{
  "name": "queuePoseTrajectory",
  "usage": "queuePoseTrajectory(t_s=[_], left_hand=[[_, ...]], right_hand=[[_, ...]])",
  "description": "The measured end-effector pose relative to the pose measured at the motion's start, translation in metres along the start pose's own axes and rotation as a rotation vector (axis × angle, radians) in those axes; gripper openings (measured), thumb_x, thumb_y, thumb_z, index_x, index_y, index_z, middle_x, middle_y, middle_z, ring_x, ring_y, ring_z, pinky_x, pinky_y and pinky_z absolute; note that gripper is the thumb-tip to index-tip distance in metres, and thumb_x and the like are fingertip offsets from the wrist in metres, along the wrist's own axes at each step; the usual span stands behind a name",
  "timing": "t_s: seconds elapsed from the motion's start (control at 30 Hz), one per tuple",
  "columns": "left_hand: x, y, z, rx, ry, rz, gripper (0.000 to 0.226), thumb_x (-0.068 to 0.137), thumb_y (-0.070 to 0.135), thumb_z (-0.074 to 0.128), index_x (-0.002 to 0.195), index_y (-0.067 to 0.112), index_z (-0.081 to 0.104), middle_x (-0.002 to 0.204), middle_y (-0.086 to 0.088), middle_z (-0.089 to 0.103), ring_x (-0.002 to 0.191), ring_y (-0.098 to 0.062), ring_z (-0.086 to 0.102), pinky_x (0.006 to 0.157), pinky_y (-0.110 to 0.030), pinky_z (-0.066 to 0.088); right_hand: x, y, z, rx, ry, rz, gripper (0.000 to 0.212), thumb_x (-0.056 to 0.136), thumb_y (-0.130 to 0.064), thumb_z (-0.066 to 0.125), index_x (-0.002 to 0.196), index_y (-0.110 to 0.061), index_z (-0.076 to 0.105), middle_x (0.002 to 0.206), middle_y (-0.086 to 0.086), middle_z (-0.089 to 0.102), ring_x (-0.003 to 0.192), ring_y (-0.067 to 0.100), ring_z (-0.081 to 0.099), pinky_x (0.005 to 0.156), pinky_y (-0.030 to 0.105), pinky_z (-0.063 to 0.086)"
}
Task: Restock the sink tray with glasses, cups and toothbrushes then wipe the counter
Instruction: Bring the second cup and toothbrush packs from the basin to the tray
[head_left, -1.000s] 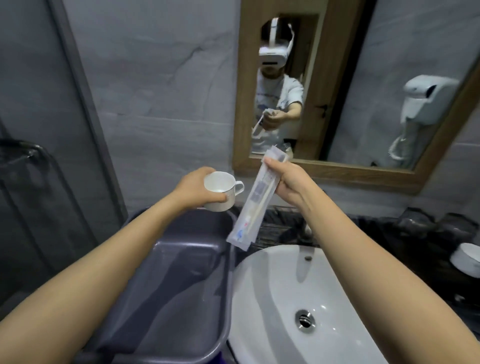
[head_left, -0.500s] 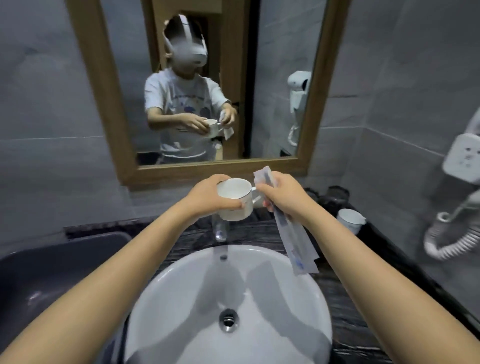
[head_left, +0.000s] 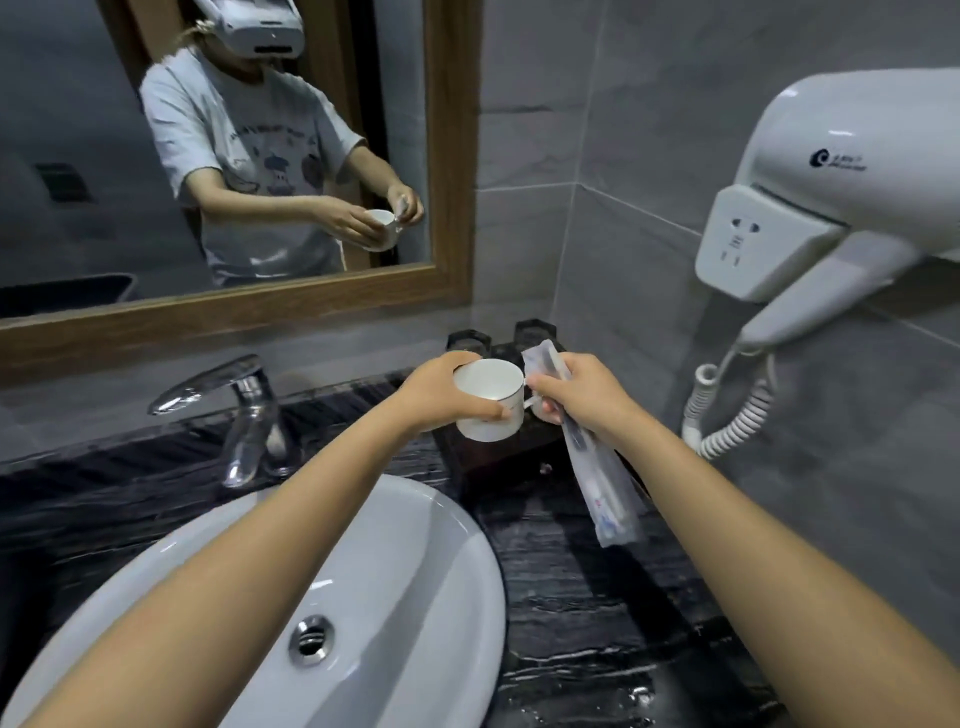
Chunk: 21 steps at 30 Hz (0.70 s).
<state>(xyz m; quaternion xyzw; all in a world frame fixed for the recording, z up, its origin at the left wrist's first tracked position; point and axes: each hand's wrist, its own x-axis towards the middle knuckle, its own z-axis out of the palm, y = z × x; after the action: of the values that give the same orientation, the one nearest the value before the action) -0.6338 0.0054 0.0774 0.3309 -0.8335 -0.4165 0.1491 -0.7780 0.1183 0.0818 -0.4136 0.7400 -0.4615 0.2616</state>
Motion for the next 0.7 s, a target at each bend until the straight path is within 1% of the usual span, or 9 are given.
queuePoseTrajectory(t_s=[0.17,0.2,0.27,0.33,0.4,0.47,0.53,0.6,0.7], left_hand=[[0.028,-0.012,0.037,0.031,-0.006,-0.065,0.065,0.058,0.040,0.082,0.114,0.025,0.054,0.108,0.007,0.055,0.101,-0.015,0.052,0.076,-0.025,0.038],[0.033,-0.015,0.044,0.029,0.010,-0.087,0.067,0.057,0.040,0.082,0.115,0.023,0.054,0.109,0.006,0.056,0.101,-0.016,0.052,0.076,-0.025,0.038],[0.041,-0.020,0.057,0.052,0.050,-0.123,0.068,0.057,0.038,0.082,0.116,0.020,0.054,0.109,0.002,0.059,0.099,-0.018,0.053,0.076,-0.026,0.039],[0.048,-0.024,0.067,0.110,0.084,-0.129,0.063,0.058,0.036,0.080,0.113,0.017,0.055,0.108,-0.002,0.061,0.099,-0.022,0.054,0.075,-0.027,0.040],[0.055,-0.029,0.074,0.118,0.114,-0.137,0.063,0.059,0.034,0.080,0.113,0.014,0.054,0.109,-0.005,0.062,0.101,-0.024,0.055,0.075,-0.028,0.039],[0.061,-0.037,0.078,0.115,0.142,-0.141,0.063,0.060,0.033,0.080,0.113,0.012,0.053,0.109,-0.005,0.061,0.096,-0.022,0.053,0.074,-0.028,0.038],[0.067,-0.044,0.081,0.123,0.141,-0.143,0.065,0.060,0.032,0.080,0.115,0.012,0.052,0.108,-0.005,0.059,0.093,-0.020,0.049,0.074,-0.028,0.037],[0.072,-0.052,0.083,0.125,0.124,-0.145,0.065,0.059,0.031,0.080,0.114,0.013,0.052,0.106,-0.004,0.058,0.096,-0.022,0.051,0.074,-0.029,0.038],[0.078,-0.062,0.086,0.100,0.128,-0.145,0.062,0.057,0.032,0.081,0.110,0.015,0.053,0.099,0.001,0.055,0.096,-0.022,0.050,0.074,-0.030,0.038]], right_hand=[[0.016,0.039,-0.008,-0.008,0.030,0.053,0.018,0.090,-0.010,0.056,0.072,-0.011,0.052,0.056,0.006,0.051,0.036,0.005,0.047,0.046,0.022,0.041],[0.020,0.046,-0.007,-0.005,0.033,0.075,0.016,0.090,-0.012,0.056,0.075,-0.010,0.054,0.056,0.006,0.052,0.040,0.008,0.050,0.048,0.023,0.042],[0.027,0.060,-0.005,-0.015,0.031,0.111,0.022,0.090,-0.015,0.057,0.069,-0.011,0.050,0.055,0.006,0.054,0.046,0.017,0.050,0.049,0.025,0.042],[0.032,0.072,-0.001,-0.028,0.028,0.141,0.026,0.089,-0.018,0.057,0.065,-0.014,0.047,0.054,0.007,0.055,0.042,0.016,0.047,0.047,0.024,0.041],[0.035,0.082,0.001,-0.017,0.040,0.162,0.024,0.089,-0.018,0.056,0.066,-0.012,0.049,0.054,0.008,0.056,0.041,0.017,0.047,0.048,0.026,0.041],[0.036,0.093,0.002,-0.029,0.068,0.187,0.022,0.087,-0.017,0.056,0.068,-0.009,0.050,0.054,0.009,0.056,0.039,0.015,0.048,0.047,0.025,0.041],[0.036,0.104,0.003,-0.074,0.104,0.237,0.023,0.084,-0.013,0.056,0.063,-0.010,0.048,0.052,0.007,0.054,0.033,0.010,0.048,0.042,0.022,0.040],[0.036,0.116,0.005,-0.127,0.120,0.297,0.028,0.083,-0.010,0.057,0.058,-0.013,0.044,0.052,0.004,0.053,0.024,0.002,0.044,0.038,0.019,0.037],[0.039,0.134,0.010,-0.141,0.098,0.390,0.027,0.082,-0.009,0.059,0.061,-0.013,0.044,0.052,0.004,0.052,0.018,0.001,0.041,0.033,0.016,0.035]])
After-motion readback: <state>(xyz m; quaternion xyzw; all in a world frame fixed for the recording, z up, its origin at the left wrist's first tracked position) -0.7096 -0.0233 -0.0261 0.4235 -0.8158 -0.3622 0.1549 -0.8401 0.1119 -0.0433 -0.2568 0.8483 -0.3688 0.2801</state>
